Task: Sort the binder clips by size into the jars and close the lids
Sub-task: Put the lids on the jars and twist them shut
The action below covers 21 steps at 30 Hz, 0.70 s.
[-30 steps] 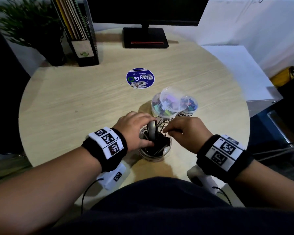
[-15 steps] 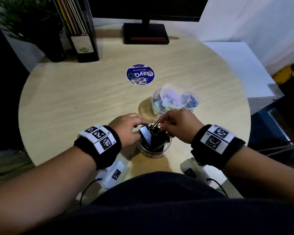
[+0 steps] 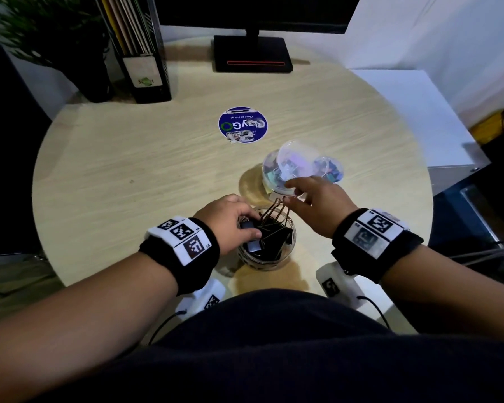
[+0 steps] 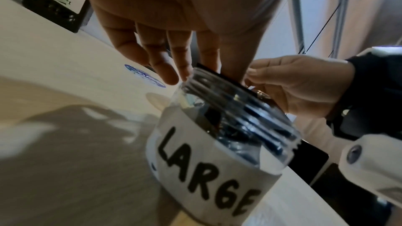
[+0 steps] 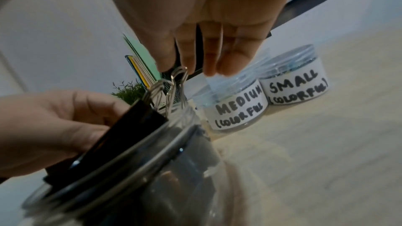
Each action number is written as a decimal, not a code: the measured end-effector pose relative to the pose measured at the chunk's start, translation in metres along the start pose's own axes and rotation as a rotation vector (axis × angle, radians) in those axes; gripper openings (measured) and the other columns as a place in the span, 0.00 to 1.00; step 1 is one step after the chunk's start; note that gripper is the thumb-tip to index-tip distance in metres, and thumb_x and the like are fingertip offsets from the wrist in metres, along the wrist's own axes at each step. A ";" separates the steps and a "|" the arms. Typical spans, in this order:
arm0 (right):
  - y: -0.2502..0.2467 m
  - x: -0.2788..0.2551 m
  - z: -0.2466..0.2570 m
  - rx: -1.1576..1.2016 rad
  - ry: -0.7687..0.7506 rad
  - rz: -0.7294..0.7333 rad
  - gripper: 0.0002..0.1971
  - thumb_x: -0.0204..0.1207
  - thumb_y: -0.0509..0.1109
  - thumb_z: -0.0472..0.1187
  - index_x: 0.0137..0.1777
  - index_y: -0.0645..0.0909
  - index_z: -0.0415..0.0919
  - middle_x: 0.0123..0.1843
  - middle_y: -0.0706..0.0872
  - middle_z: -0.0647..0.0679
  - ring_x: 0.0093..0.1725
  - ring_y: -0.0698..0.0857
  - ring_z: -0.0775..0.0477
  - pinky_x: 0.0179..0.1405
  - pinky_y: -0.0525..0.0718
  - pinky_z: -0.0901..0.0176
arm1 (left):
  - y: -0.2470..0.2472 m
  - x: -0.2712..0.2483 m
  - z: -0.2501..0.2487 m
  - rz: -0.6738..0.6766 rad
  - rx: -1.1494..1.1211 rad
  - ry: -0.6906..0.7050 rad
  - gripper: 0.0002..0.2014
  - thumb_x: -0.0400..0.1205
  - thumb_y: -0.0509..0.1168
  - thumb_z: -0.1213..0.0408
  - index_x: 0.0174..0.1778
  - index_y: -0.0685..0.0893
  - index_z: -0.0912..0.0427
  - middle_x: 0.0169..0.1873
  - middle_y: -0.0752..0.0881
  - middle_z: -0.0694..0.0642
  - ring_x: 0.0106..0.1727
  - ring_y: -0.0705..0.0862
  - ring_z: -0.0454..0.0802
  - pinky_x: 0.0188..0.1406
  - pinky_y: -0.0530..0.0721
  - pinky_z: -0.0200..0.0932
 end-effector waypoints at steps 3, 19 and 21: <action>0.009 -0.003 0.002 0.048 0.015 0.104 0.14 0.75 0.70 0.47 0.61 0.82 0.48 0.44 0.83 0.54 0.44 0.81 0.51 0.46 0.72 0.65 | 0.003 0.001 0.001 0.001 -0.003 -0.001 0.17 0.72 0.74 0.52 0.56 0.86 0.46 0.57 0.80 0.47 0.58 0.79 0.46 0.60 0.77 0.42; -0.043 -0.014 0.014 0.607 0.006 -0.211 0.15 0.70 0.73 0.27 0.33 0.77 0.48 0.27 0.82 0.48 0.21 0.81 0.59 0.27 0.81 0.67 | 0.002 -0.005 0.013 0.090 0.026 0.006 0.14 0.71 0.72 0.47 0.52 0.85 0.40 0.53 0.77 0.41 0.56 0.78 0.43 0.58 0.79 0.46; -0.045 -0.014 0.012 0.614 0.010 -0.232 0.15 0.70 0.73 0.27 0.33 0.78 0.48 0.27 0.83 0.47 0.21 0.81 0.56 0.28 0.82 0.64 | 0.000 -0.002 0.012 0.052 0.049 0.035 0.12 0.72 0.72 0.47 0.49 0.87 0.43 0.53 0.78 0.41 0.58 0.77 0.44 0.59 0.77 0.46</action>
Point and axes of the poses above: each hand's wrist, its own x-axis towards the middle knuckle, its own y-axis out of the palm, z = x × y, the point moved 5 cm from there along x, towards the middle knuckle
